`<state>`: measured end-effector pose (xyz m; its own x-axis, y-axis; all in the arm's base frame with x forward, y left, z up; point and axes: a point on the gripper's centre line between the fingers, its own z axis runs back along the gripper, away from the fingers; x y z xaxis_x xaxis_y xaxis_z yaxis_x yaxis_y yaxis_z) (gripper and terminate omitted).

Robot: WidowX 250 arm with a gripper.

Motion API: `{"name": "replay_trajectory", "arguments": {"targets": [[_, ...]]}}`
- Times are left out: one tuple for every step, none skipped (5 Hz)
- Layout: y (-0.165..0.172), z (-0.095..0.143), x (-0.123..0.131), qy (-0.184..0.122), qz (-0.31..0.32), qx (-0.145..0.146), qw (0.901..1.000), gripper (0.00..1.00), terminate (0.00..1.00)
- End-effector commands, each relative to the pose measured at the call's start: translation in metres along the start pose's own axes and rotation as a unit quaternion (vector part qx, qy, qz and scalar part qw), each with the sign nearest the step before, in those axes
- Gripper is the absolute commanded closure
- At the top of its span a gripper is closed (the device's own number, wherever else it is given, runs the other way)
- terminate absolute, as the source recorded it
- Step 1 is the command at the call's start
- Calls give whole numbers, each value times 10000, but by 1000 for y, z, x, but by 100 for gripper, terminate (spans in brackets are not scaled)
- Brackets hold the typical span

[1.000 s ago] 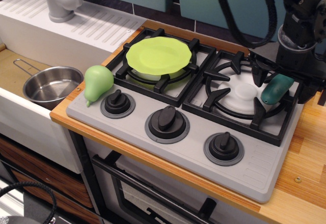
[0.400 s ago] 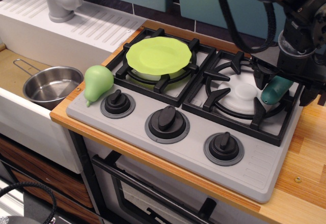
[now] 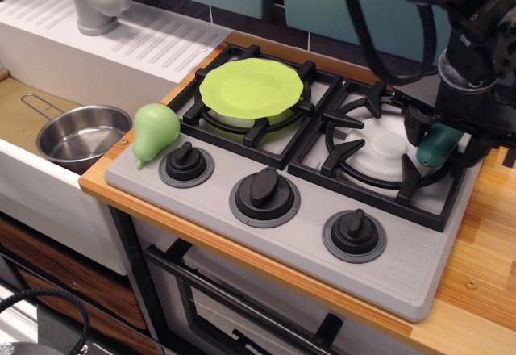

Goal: Put cucumber on plate and pear in pot or pan in sink

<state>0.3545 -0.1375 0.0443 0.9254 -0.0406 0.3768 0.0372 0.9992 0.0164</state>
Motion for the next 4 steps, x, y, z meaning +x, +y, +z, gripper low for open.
{"name": "replay_trajectory", "arguments": {"targets": [[-10,37,19,72,128,-211,9997,100,0],[-12,58,27,272,119,-151,9994,100,0],[-9,82,36,418,-8,-56,9991,100,0],[4,92,42,480,-161,-22,9987,100,0]]}}
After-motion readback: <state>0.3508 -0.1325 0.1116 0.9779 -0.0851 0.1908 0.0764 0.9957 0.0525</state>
